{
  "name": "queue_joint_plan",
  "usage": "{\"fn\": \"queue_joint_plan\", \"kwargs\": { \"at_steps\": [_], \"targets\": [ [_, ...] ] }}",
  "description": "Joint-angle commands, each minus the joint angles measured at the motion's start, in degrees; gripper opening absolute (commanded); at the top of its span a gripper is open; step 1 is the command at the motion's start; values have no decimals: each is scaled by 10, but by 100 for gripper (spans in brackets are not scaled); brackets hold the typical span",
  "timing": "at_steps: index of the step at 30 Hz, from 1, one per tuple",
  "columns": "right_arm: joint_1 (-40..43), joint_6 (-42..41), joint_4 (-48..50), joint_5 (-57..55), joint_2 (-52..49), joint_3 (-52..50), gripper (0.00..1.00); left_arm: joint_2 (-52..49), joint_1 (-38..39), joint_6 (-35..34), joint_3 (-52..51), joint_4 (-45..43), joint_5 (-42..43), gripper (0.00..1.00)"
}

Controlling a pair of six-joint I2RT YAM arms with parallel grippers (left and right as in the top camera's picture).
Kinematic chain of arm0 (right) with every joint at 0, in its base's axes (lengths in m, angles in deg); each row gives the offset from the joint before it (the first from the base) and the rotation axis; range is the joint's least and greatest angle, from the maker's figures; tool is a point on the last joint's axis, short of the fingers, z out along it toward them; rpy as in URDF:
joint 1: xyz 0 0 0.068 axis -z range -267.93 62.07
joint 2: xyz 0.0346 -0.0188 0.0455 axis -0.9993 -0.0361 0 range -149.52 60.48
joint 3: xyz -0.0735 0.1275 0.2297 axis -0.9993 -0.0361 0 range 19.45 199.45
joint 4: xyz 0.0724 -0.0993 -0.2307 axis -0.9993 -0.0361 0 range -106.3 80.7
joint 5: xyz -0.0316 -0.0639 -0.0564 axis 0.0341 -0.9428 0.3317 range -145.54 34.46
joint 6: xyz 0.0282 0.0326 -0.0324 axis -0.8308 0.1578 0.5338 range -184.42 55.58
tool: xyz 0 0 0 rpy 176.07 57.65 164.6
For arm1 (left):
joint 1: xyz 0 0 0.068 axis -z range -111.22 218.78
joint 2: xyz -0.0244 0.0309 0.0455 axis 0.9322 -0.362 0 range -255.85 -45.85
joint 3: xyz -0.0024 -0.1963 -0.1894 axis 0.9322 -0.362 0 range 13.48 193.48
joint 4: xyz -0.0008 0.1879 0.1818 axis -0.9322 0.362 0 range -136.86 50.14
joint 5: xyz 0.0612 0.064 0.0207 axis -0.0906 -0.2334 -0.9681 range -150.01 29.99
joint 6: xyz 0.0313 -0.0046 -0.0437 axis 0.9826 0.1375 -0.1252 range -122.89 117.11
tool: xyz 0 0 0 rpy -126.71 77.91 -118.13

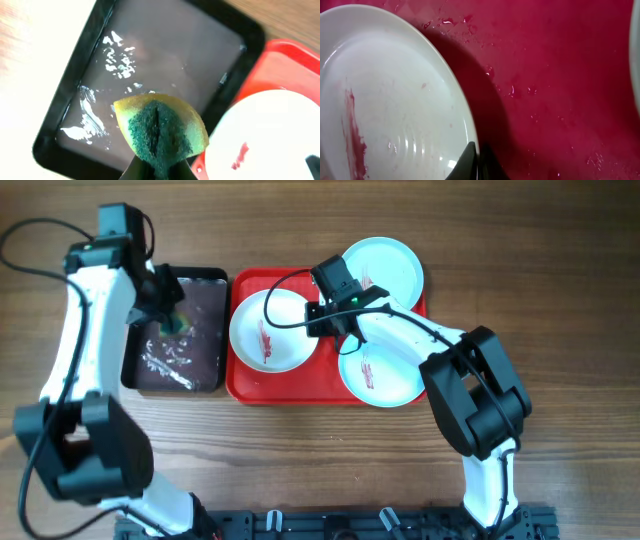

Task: Clean dirty plates on tray and stack at the side

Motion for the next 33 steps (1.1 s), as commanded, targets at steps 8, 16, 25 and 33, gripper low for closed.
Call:
{"fn": "queue_joint_plan", "kwargs": {
  "at_steps": [8, 16, 25, 33],
  "targets": [
    [41, 27, -20, 90, -11, 9, 4, 1, -2, 124, 2, 12, 34, 4],
    [41, 28, -18, 92, -11, 9, 4, 1, 15, 124, 2, 0, 123, 4],
    [41, 27, -18, 96, -11, 9, 4, -12, 75, 86, -47, -73, 203, 4],
    [41, 27, -18, 96, -11, 9, 4, -35, 139, 4, -156, -245, 184, 4]
  ]
}}
